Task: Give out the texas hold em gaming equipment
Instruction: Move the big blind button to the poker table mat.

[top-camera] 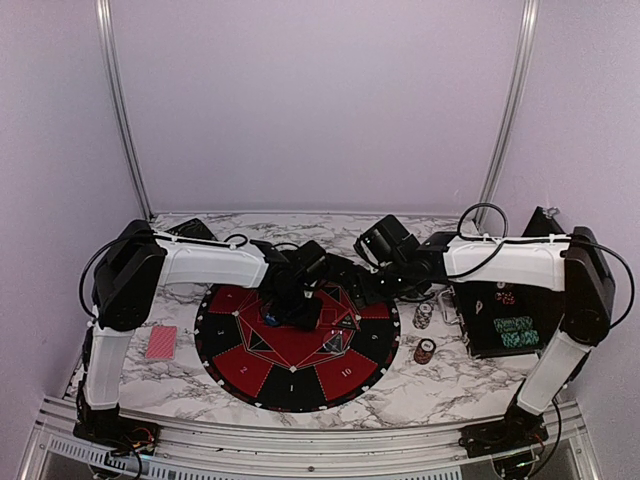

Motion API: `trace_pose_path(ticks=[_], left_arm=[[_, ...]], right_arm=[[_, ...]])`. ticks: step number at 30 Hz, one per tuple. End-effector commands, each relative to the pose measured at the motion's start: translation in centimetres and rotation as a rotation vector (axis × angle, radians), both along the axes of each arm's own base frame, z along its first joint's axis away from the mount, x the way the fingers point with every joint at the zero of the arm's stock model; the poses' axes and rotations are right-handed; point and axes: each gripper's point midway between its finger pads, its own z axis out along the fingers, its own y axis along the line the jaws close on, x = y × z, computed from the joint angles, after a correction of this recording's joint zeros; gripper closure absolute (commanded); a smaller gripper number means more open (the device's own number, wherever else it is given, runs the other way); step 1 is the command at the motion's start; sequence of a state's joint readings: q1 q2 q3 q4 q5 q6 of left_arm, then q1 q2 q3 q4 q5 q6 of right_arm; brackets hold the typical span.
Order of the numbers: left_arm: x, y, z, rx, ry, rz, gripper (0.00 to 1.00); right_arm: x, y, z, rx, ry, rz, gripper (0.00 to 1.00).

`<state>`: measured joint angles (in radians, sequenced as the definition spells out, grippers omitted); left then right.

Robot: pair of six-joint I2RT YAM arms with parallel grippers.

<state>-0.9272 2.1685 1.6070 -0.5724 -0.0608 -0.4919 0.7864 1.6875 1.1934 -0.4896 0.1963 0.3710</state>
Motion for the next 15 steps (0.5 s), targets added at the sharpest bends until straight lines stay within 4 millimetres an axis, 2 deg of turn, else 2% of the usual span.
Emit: trace_pose_path(ticks=[1, 4, 9, 15], left_arm=[[0.2, 0.0, -3.7, 0.02, 0.057, -0.006, 0.48], [0.7, -0.4, -2.3, -0.001, 0.03, -0.032, 0.4], [1.6, -1.2, 1.7, -0.043, -0.035, -0.073, 0.33], [3.4, 1.0, 5.5, -0.05, -0.112, -0.019, 0.32]], right_arm=[[0.1, -0.7, 0.9, 0.007, -0.014, -0.028, 0.18], [0.1, -0.7, 1.1, 0.009, -0.016, -0.027, 0.18], [0.2, -0.7, 1.3, 0.01, -0.018, -0.031, 0.18], [0.3, -0.5, 1.6, 0.02, -0.02, -0.037, 0.18]])
